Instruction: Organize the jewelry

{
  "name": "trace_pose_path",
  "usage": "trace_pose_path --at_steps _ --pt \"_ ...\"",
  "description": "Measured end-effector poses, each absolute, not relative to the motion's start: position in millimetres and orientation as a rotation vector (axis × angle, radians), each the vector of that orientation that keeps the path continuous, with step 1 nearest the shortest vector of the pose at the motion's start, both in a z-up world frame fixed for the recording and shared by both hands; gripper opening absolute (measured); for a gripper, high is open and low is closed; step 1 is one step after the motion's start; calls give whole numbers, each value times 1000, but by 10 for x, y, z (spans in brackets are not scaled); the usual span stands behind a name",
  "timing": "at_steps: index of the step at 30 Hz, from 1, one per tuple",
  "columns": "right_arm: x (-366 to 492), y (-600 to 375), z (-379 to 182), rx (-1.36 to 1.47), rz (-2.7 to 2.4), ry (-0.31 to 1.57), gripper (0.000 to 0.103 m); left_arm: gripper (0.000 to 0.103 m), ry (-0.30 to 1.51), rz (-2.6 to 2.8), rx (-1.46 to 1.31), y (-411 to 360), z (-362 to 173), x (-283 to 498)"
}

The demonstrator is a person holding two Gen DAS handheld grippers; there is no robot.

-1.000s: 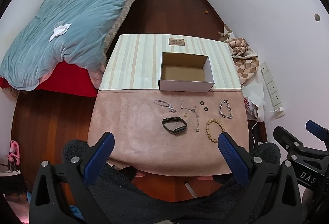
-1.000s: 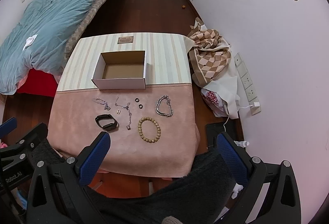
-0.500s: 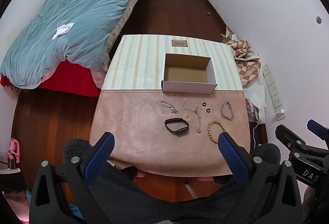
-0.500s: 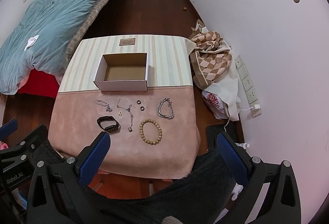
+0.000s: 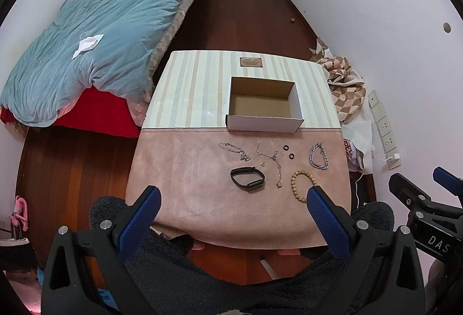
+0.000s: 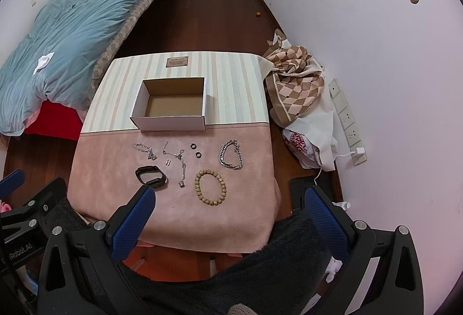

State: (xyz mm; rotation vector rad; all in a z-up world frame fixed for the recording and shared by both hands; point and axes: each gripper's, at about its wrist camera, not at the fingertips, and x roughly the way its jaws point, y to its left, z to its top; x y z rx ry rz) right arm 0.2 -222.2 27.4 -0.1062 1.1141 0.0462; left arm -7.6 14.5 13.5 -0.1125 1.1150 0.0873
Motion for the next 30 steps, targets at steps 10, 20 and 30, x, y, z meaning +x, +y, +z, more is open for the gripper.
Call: trace_pose_path --at_steps 10,20,30 --pt "-33 -2227 288 -96 48 1100 103 103 1110 87 -114 119 153 -74" --pt "427 -2492 -189 -19 -50 1112 103 103 1093 209 -33 266 -251 396" --pt "855 -2566 -1894 53 -54 1423 79 102 1362 187 -70 347 -1535 871"
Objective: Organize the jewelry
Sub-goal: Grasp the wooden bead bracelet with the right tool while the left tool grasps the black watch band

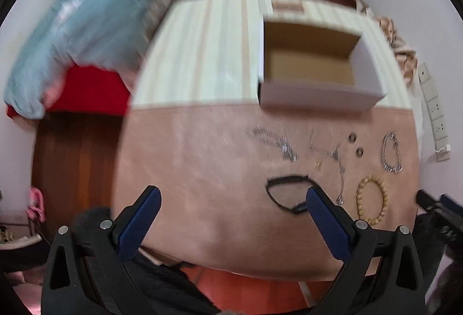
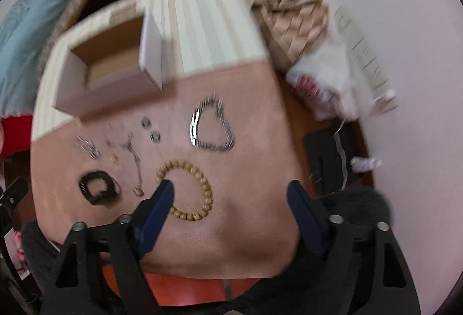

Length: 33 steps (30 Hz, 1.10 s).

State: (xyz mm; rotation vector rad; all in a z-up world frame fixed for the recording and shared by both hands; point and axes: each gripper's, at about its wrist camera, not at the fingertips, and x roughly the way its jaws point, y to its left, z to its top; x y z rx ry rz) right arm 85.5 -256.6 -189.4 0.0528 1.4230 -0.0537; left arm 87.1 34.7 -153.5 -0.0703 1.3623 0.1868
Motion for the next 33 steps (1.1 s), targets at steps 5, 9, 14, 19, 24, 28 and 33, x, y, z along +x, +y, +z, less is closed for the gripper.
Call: trace_pose_path --at_steps 5,9,14,19,24,28,33 --pt "822 -2499 -2304 42 -57 1473 77 71 1499 136 -153 295 -2039 898" --pt "833 -2514 -2414 39 -71 1470 75 67 1547 119 -205 260 -2298 928" --pt "849 -2503 -2558 65 -31 1499 53 29 1563 113 -195 195 -2429 971" --pt "825 -2442 -2554 34 -19 1462 46 9 1501 109 -76 110 -2327 950" --pt "772 -2453 -2531 66 13 1482 9 8 1469 127 -3 104 -2138 822" --pt "733 -2415 -2526 55 19 1484 9 8 1456 133 14 157 -2055 649" --pt "742 -2280 -2511 -34 16 1481 10 7 1447 145 21 147 -2169 548"
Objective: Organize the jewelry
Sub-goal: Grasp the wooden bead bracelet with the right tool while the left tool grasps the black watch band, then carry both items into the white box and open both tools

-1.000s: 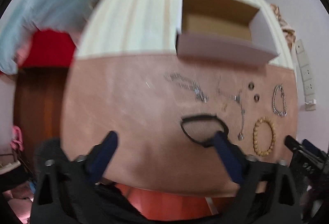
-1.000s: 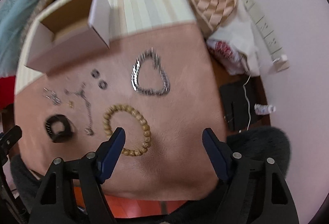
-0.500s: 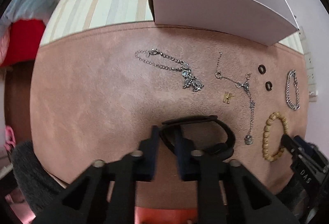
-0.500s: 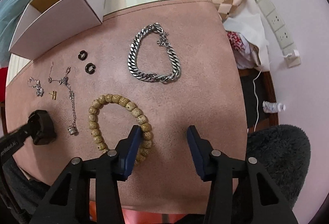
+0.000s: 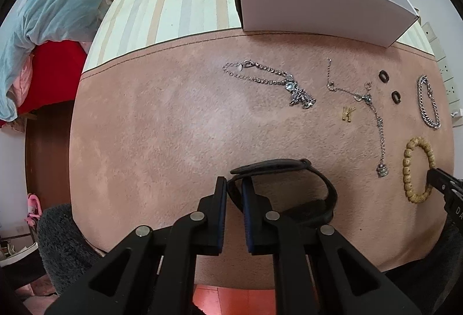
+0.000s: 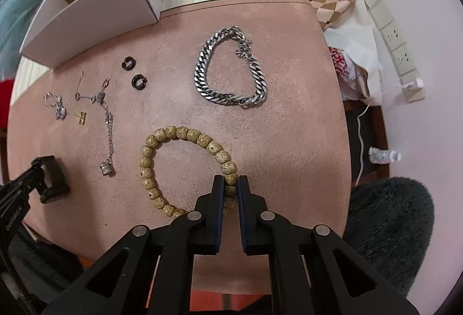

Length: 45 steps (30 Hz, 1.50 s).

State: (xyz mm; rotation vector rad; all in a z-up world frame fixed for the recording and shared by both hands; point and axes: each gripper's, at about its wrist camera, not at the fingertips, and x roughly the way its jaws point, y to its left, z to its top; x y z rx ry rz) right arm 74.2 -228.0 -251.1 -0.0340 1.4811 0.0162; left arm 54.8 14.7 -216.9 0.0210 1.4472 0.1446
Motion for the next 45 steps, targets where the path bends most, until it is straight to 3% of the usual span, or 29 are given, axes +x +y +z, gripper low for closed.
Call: trace_pose_path --at_steps 7,17,27,37,40,45 --pt "690 -2226 -2416 45 31 1476 9 2 1404 122 -47 166 -1982 443" --pt "873 -2073 -1502 133 162 1289 9 1 1294 53 -138 112 -1320 540" --pt "1514 -1755 -654 108 297 1138 9 1 1163 -26 -162 272 -754 1467" --pt "2314 -1402 -1004 58 328 1223 9 2 1245 -45 -181 391 -1060 2238" --pt "2473 -1373 -1184 68 343 1270 9 9 1292 -47 -216 409 -1210 2378" --pt "2668 -1461 -1443 130 355 1361 11 12 1329 -27 -253 459 -1307 2487"
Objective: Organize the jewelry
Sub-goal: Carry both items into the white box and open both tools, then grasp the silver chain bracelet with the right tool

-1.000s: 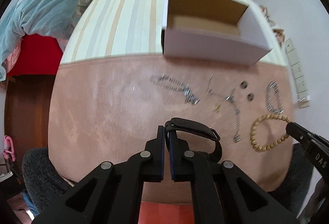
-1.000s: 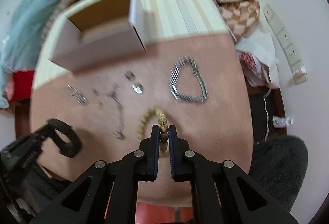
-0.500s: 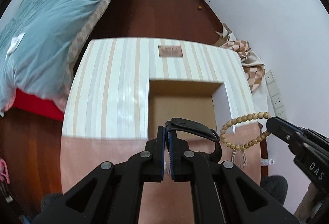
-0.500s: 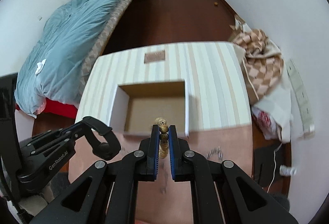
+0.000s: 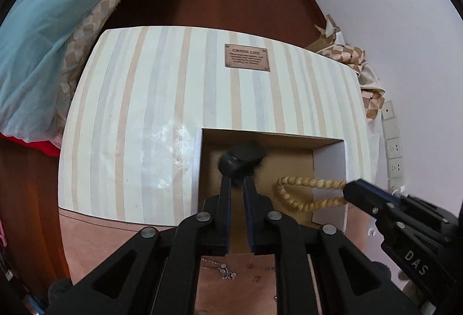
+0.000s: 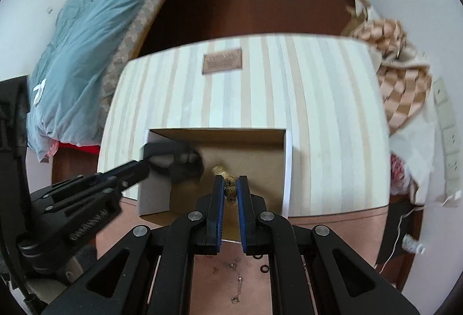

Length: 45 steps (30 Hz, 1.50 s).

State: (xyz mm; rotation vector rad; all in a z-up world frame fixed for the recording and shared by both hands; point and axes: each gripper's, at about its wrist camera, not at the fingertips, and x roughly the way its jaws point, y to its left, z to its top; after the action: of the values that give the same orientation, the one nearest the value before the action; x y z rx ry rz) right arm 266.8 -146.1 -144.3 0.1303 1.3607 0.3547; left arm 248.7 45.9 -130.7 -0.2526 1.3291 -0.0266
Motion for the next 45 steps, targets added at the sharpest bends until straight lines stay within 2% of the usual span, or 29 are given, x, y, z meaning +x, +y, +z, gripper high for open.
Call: trace_pose_path --at_steps 1,2,3,4,5,7,8,10,11,12,16,25,45 --pt "2673 -1488 -1463 134 345 1364 13 25 1328 -16 -250 470 -1296 2497" --pt "2673 -1527 -1478 134 330 1367 24 51 1318 -11 -249 487 -1271 2498" --pt "2673 -1549 -1484 142 330 1367 40 68 1306 0 -249 503 -1244 2493" --pt "2662 -1584 -1484 154 330 1364 46 87 1293 7 -252 521 -1216 2482" --pt "2642 -1606 -1477 150 323 1361 55 87 1272 7 -255 537 -1177 2459" --pt "2601 -1640 -1445 131 308 1350 57 87 1264 25 -234 549 -1133 2429" --pt "2566 -1650 -1430 106 288 1341 59 91 1261 39 -216 554 -1116 2412" --pt "2506 -1658 -1422 46 246 1324 75 101 1236 71 -172 559 -1074 2360" --pt "2456 -1659 -1427 17 227 1312 89 102 1222 82 -158 565 -1058 2336" --pt "2406 -1661 -1441 -8 210 1303 94 102 1196 102 -131 573 -1034 2271" --pt "2253 -1632 -1530 -78 169 1284 95 103 1134 150 -54 557 -1023 2062" --pt "2011 -1553 -1489 -94 152 1245 97 103 1118 186 -23 526 -1092 1744" --pt "1176 -1646 -489 -75 144 1027 97 103 944 148 -8 367 -240 925"
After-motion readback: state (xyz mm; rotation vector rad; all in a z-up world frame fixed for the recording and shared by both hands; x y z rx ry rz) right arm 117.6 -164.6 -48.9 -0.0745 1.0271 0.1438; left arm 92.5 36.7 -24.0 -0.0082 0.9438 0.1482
